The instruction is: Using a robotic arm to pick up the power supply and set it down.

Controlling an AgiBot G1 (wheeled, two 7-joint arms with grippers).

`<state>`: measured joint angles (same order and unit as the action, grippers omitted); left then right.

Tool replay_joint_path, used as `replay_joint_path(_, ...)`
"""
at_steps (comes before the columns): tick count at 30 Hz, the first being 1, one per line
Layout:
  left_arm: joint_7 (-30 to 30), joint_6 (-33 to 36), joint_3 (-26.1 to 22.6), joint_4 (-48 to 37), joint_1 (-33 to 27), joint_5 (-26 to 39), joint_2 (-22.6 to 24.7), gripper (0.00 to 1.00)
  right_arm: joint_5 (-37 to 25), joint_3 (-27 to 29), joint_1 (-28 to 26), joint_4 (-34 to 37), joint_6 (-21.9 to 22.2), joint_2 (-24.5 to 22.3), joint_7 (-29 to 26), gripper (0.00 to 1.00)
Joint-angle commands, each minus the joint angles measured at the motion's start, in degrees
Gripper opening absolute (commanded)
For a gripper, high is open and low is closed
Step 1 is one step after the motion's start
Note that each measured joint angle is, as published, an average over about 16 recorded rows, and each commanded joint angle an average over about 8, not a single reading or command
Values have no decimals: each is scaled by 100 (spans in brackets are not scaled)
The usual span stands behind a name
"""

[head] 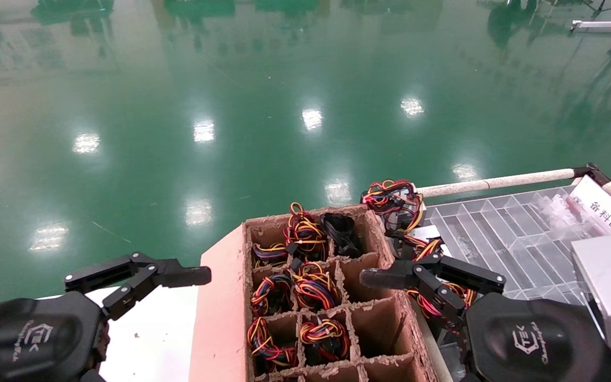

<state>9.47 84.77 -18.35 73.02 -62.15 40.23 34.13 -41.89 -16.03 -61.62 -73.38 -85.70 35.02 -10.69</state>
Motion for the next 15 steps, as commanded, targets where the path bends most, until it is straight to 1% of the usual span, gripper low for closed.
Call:
replay_joint_path(1, 0, 0, 0, 0, 0, 0, 0, 15, 0, 0, 0, 0, 0, 0, 0, 100)
replay_joint_path(4, 0, 0, 0, 0, 0, 0, 0, 9, 0, 0, 0, 0, 0, 0, 0, 100)
replay_joint_path(5, 0, 0, 0, 0, 0, 0, 0, 3, 0, 0, 0, 0, 0, 0, 0, 100)
replay_joint_path(6, 0, 0, 0, 0, 0, 0, 0, 0, 0, 0, 0, 0, 0, 0, 0, 100)
replay_joint_path(15, 0, 0, 0, 0, 0, 0, 0, 0, 0, 0, 0, 0, 0, 0, 0, 100)
